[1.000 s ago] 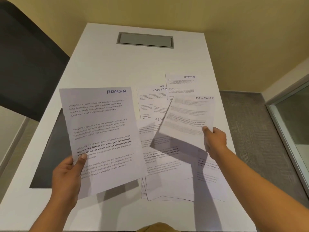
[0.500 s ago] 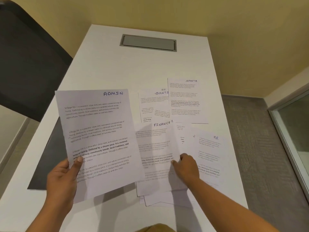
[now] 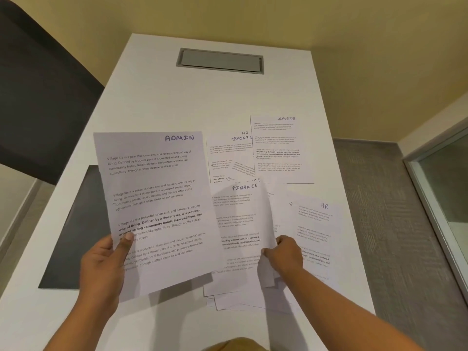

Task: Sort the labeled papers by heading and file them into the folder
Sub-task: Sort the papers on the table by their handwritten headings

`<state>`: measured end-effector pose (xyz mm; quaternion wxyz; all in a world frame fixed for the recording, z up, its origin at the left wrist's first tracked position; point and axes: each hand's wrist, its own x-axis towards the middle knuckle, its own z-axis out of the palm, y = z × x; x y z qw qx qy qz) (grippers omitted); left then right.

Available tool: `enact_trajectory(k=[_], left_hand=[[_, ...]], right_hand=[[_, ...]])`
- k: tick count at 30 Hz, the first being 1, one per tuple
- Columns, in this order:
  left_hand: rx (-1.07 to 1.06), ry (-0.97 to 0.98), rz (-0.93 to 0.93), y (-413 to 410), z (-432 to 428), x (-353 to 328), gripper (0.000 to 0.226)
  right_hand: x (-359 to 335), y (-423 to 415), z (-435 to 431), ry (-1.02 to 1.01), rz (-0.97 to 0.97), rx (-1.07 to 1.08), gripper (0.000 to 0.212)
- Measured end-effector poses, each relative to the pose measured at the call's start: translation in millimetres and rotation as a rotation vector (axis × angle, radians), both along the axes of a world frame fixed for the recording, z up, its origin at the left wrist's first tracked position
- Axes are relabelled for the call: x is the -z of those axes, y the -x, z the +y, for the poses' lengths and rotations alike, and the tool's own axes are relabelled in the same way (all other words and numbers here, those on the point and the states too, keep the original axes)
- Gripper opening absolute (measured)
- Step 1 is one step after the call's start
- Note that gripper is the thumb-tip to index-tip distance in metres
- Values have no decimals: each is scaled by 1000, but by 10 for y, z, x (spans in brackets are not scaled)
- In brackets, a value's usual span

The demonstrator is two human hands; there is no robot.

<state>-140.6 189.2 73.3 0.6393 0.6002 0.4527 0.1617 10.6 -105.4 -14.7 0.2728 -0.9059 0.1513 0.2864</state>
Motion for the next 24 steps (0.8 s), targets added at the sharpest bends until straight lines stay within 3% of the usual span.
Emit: enact_trajectory(k=[5,10,15,19,24], left_hand=[[9,15,8,-13,8,29,11],[29,20,9,-77,-48,33,11],[45,16,4,-142,-80,18,10],[59,26,11,-150,-93,41,10],[71,35,9,-175,-161,41,13]], right_hand=[[-67,113,74,-224,21,-43,26],[-39,176,113,-194,110,-102,27],[24,-57,-184,34,-132,148,40],[64,-259,-345,127,3,309,43],[93,-372,-368,-34,93,403,22]])
